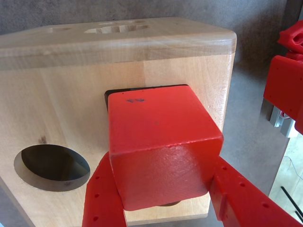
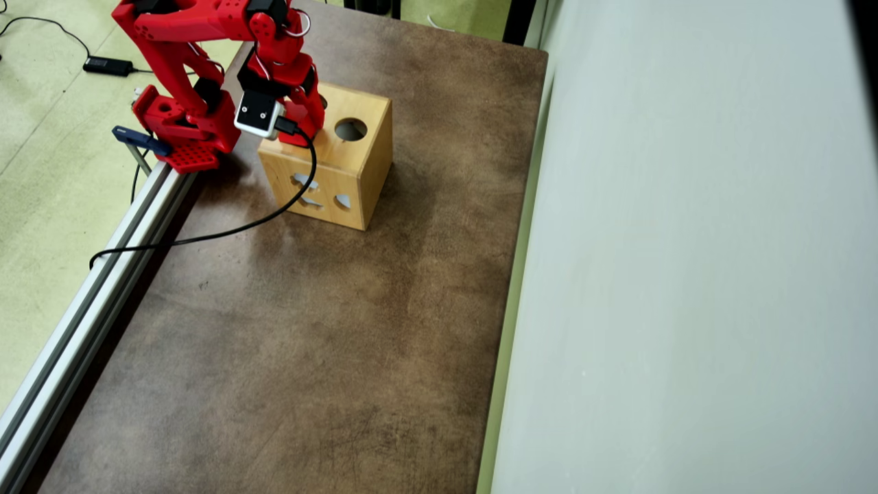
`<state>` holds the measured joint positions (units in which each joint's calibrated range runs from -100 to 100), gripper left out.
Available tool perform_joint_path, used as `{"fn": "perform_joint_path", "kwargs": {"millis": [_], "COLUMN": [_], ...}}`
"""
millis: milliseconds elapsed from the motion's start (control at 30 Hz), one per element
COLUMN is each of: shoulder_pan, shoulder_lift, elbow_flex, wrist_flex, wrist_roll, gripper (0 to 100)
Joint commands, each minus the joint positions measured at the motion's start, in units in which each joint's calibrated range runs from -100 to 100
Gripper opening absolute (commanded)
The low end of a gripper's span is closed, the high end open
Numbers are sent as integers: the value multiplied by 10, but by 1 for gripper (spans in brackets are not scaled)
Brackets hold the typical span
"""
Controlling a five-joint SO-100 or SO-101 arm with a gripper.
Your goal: Pick and place the red cube on the square hole
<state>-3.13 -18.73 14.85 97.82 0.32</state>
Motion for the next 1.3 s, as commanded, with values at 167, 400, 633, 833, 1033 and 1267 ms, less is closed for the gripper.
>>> {"fn": "perform_joint_path", "kwargs": {"millis": [167, 400, 633, 833, 1033, 1267], "shoulder_pan": [3, -2, -2, -2, -3, -2], "shoulder_lift": [4, 4, 3, 2, -3, -6], "elbow_flex": [-9, -11, -11, -11, -11, -13], "wrist_flex": [1, 1, 1, 1, 1, 1], "wrist_roll": [2, 2, 2, 2, 2, 2], "gripper": [2, 2, 2, 2, 3, 3]}}
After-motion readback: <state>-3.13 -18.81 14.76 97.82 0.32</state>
